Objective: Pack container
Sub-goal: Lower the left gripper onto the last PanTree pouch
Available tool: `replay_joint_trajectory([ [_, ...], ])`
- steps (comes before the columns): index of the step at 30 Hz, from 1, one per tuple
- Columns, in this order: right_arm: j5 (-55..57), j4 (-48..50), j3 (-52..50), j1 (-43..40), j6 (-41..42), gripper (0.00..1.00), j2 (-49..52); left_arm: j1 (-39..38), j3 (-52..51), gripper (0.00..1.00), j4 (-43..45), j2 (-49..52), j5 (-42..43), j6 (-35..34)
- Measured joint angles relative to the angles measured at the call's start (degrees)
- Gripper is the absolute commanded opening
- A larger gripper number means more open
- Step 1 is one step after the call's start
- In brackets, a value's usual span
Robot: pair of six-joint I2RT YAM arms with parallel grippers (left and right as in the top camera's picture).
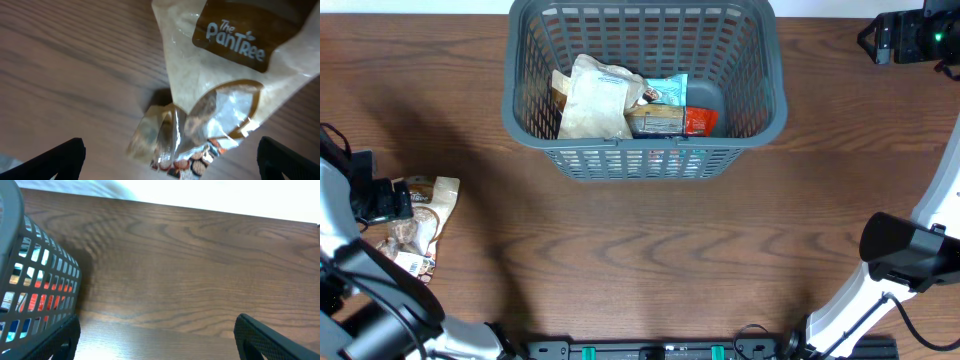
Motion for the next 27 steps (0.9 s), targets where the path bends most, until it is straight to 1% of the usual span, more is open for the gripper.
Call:
replay_joint_trajectory([
  [4, 0.0, -0.2, 0.0, 0.0, 0.0, 0.85, 0.0, 0.0, 0.0, 0.97, 2.1, 3.6, 0.0, -1.4],
  [10, 0.0, -0.6, 0.0, 0.0, 0.0, 0.84, 0.0, 0.0, 0.0, 0.88, 6.3, 5.8, 0.0, -4.7],
  [16, 0.0, -0.6, 0.0, 0.0, 0.1, 0.84, 0.0, 0.0, 0.0, 0.87, 8.0, 7.1, 0.0, -8.2],
  [18, 0.0, -0.5, 0.0, 0.0, 0.2, 0.84, 0.0, 0.0, 0.0, 0.88, 7.7, 8.0, 0.0, -9.2],
  [20, 0.0, -0.6, 0.0, 0.0, 0.2, 0.84, 0.0, 0.0, 0.0, 0.95, 7.5, 8.4, 0.0, -9.6],
  [24, 0.0, -0.5, 0.0, 0.0, 0.2, 0.85, 0.0, -0.2, 0.0, 0.99, 6.6, 8.6, 0.1, -10.4],
  [27, 0.0, -0.5, 0.0, 0.0, 0.2, 0.85, 0.0, -0.9, 0.0, 0.99, 5.1, 8.6, 2.7, -7.5],
])
